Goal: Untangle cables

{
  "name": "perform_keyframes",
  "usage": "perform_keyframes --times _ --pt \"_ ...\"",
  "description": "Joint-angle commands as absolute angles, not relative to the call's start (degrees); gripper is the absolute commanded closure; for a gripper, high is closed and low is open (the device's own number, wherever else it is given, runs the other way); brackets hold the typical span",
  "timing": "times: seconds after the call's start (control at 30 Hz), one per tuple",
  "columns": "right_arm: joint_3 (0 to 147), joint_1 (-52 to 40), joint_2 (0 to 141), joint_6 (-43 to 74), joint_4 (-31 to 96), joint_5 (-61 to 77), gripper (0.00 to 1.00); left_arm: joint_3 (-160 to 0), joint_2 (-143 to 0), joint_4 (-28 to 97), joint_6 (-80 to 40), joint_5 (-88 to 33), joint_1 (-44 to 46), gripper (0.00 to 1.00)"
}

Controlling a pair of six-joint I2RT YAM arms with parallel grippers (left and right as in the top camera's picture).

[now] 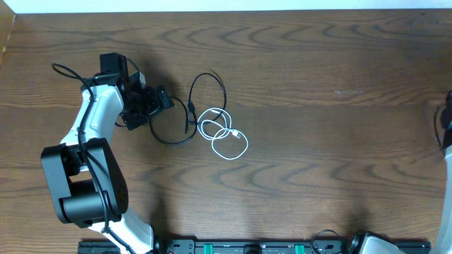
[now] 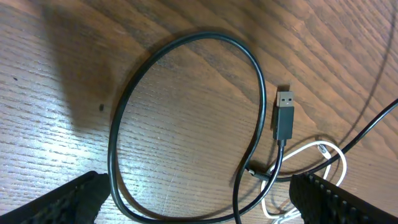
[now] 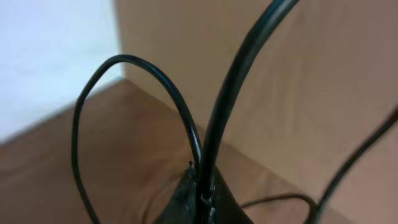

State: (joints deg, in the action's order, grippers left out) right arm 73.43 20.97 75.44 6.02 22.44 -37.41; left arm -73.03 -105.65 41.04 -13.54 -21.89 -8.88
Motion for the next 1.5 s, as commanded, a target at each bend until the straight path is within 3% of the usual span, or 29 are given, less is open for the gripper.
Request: perform_keyframes --times 0.0,0.2,0.3,0.57,1.0,1.1,1.2,1.33,1.47 --pt "73.8 26.2 80.3 10.8 24.3 -35.2 0.99 -72.4 -105.3 41.1 -13.9 -21.3 -8.8 0.02" --pt "73.8 32.0 89.5 11.8 26.3 -35.0 0.99 -72.4 -105.3 41.1 -13.9 -21.3 -8.8 0.02" --pt "73.8 34.2 93.8 14.8 28.3 -33.9 0.94 -72.4 -105.2 41.1 -13.9 -21.3 -8.8 0.02" --pt "73.8 38.1 103.3 17.0 31.4 -13.9 0.89 -72.4 -105.3 41.1 -13.9 -21.3 -8.6 0.02" --pt "73.8 39.1 108.4 19.7 31.8 -2.5 0.58 -72.4 -105.3 41.0 -13.9 -21.3 -8.6 0.02" --pt "74.6 39.1 107.8 19.7 32.5 -0.7 0.56 -72.4 -105.3 41.0 -13.9 -21.3 -8.6 0.02" --pt "77.4 38.9 106.4 19.7 34.7 -0.4 0.52 -72.4 -105.3 41.0 -13.9 -21.3 -8.6 0.02" --pt "84.9 38.4 103.6 19.6 40.7 0.6 0.37 -72.4 -105.2 41.1 -13.9 -21.3 -8.6 0.02" --pt "88.4 38.3 101.0 19.7 43.7 5.6 0.32 -72.4 -105.3 41.1 -13.9 -21.3 -8.6 0.02"
